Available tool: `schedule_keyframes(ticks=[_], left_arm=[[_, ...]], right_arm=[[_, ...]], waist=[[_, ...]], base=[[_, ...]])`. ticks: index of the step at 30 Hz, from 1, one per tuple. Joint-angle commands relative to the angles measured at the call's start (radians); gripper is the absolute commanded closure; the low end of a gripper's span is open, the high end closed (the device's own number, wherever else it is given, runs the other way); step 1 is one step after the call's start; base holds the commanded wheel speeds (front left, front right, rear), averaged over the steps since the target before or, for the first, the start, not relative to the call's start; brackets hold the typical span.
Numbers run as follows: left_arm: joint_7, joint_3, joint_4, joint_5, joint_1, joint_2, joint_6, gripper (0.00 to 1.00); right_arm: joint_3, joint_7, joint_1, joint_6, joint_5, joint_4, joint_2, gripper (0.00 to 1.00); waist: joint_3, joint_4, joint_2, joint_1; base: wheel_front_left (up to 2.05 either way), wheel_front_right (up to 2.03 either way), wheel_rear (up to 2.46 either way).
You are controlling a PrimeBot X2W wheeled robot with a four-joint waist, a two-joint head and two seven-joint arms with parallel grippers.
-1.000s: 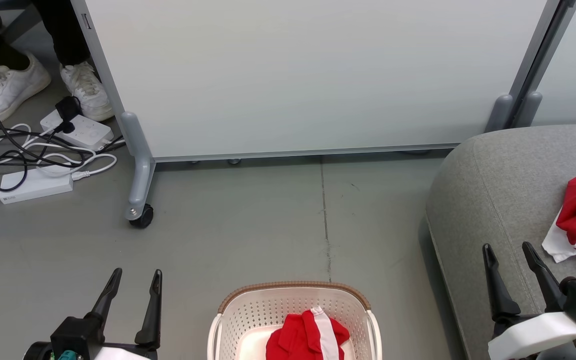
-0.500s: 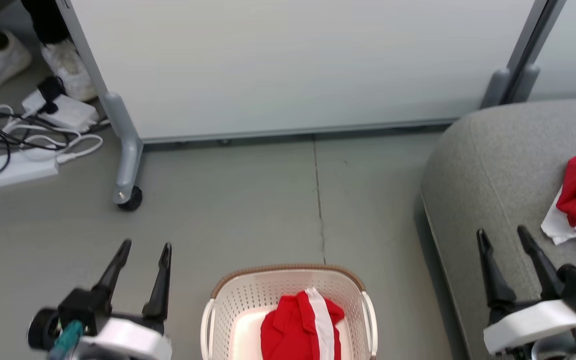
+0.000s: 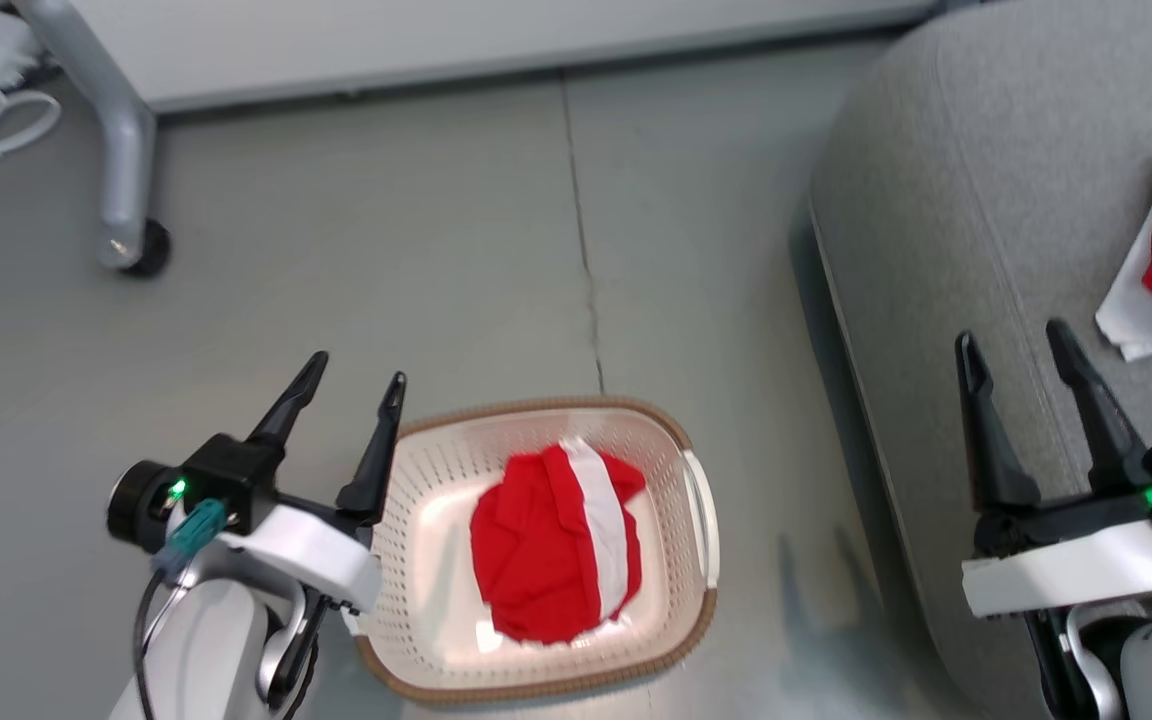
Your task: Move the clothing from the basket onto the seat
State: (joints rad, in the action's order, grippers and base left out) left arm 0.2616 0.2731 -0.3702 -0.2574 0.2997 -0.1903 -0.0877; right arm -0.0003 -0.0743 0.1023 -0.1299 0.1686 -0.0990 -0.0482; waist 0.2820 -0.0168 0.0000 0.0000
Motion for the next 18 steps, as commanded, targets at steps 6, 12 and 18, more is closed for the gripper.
schedule_keyframes(ticks=[6,12,18], left_arm=[[0.003,0.059,-0.115,0.031,0.117,-0.002,-0.031,0.00],[0.003,0.168,-0.266,0.040,0.232,-0.018,-0.043,0.00],[-0.019,0.261,-0.395,-0.015,0.317,-0.053,-0.043,0.00]], right_arm=[[0.019,-0.036,0.067,-0.002,0.008,-0.045,-0.004,0.00],[0.054,-0.099,0.117,-0.002,0.042,-0.063,-0.004,0.00],[0.082,-0.151,0.150,-0.002,0.080,-0.045,-0.003,0.00]], waist=[[0.232,-0.110,0.0000,0.0000],[0.398,-0.192,0.0000,0.0000],[0.513,-0.268,0.0000,0.0000]], base=[[0.00,0.00,0.00],[0.00,0.00,0.00],[0.00,0.00,0.00]])
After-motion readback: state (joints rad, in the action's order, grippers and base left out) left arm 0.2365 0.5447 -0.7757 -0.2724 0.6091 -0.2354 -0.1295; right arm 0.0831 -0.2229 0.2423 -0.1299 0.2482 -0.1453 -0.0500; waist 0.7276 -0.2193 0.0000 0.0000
